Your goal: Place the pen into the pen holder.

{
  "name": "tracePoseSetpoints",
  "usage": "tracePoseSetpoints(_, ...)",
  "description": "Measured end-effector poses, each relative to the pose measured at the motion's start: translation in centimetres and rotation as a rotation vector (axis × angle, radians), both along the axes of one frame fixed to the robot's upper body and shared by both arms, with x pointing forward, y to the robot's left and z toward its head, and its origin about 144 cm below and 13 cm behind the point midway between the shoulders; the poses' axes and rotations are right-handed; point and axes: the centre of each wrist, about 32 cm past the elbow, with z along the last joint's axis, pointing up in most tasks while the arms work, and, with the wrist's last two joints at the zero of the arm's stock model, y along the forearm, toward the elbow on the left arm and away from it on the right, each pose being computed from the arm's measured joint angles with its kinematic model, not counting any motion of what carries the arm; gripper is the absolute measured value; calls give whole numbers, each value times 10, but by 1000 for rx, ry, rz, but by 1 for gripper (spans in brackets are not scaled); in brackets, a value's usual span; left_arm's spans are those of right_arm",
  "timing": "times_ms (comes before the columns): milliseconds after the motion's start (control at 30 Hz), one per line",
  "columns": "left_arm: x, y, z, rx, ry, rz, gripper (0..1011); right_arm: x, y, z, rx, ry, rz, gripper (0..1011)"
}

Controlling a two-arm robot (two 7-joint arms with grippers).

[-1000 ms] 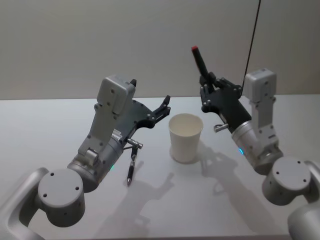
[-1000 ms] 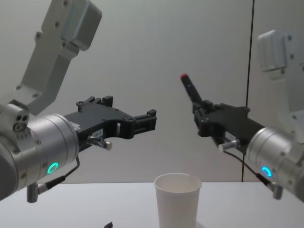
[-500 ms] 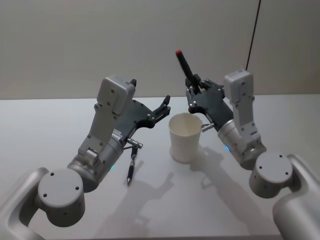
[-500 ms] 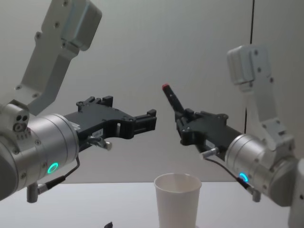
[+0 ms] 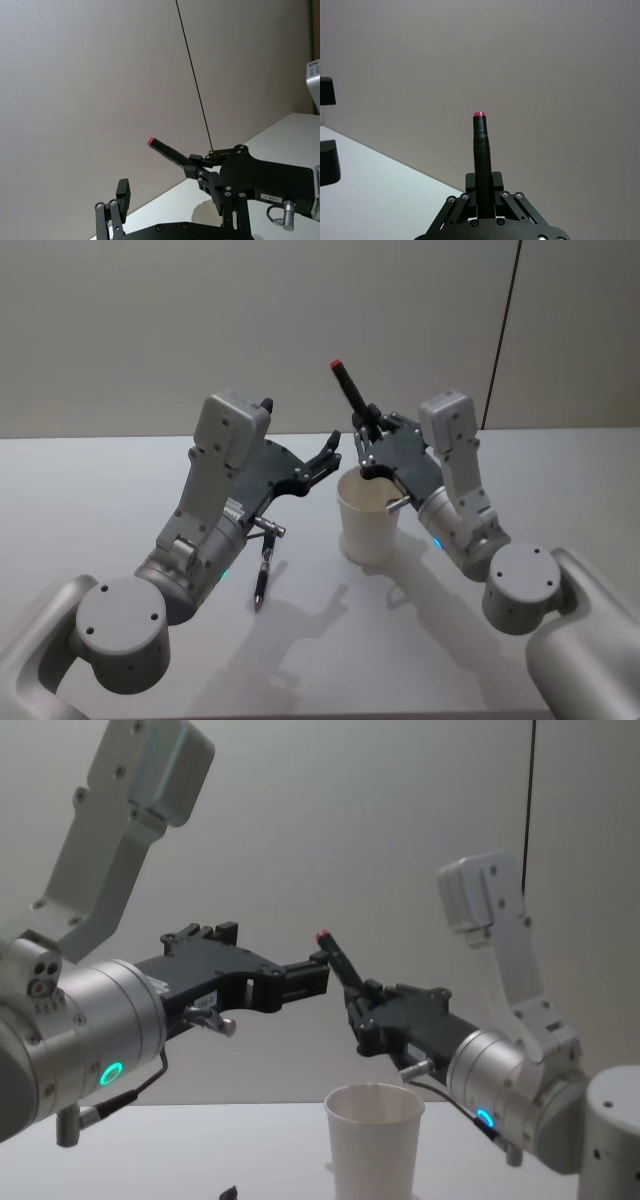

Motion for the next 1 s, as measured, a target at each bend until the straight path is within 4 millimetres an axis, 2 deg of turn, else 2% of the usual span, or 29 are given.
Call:
tracePoseSetpoints(700, 0, 0, 0, 0, 0, 0, 1004, 7, 5, -14, -16, 37, 30, 179)
tracePoseSetpoints(833, 0, 0, 0, 0, 0, 0, 1004, 8, 5, -16, -15, 42, 32, 284)
tracePoseSetpoints(867, 0, 0, 0, 0, 0, 0, 1004, 8, 5, -16, -14, 43, 33, 284)
tracePoseSetpoints(1000, 0, 0, 0, 0, 0, 0, 1004, 9, 4, -17, -12, 46, 33, 435)
